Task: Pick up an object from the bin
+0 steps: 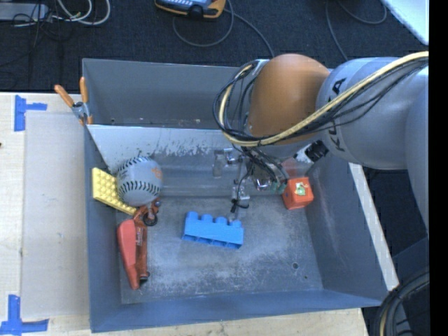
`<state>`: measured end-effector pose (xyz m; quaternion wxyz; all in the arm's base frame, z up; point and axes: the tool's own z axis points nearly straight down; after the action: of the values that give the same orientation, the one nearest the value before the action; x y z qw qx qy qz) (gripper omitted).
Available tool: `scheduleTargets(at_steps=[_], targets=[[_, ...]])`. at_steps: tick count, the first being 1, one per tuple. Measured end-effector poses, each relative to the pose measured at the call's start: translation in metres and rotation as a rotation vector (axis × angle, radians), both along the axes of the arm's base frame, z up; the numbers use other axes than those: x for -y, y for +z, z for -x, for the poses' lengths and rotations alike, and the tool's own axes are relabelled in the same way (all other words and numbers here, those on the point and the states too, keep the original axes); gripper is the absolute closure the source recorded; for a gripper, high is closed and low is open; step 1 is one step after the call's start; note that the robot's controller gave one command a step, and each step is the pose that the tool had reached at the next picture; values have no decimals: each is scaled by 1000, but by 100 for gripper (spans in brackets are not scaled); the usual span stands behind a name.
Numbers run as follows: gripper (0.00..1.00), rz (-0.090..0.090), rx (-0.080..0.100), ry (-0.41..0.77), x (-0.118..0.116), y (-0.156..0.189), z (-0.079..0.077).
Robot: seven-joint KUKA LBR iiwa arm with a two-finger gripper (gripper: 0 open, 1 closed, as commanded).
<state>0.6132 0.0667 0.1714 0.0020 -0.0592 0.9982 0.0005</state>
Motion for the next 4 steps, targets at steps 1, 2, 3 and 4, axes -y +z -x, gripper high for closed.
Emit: scheduleTargets(at_steps=[1,2,3,4], targets=[[0,0,-4,-16,20,-23,21],[0,2,0,43,9,-57,23],[0,-1,-7,203,1,-79,29],[100,2,3,-80,-23,-96,28]])
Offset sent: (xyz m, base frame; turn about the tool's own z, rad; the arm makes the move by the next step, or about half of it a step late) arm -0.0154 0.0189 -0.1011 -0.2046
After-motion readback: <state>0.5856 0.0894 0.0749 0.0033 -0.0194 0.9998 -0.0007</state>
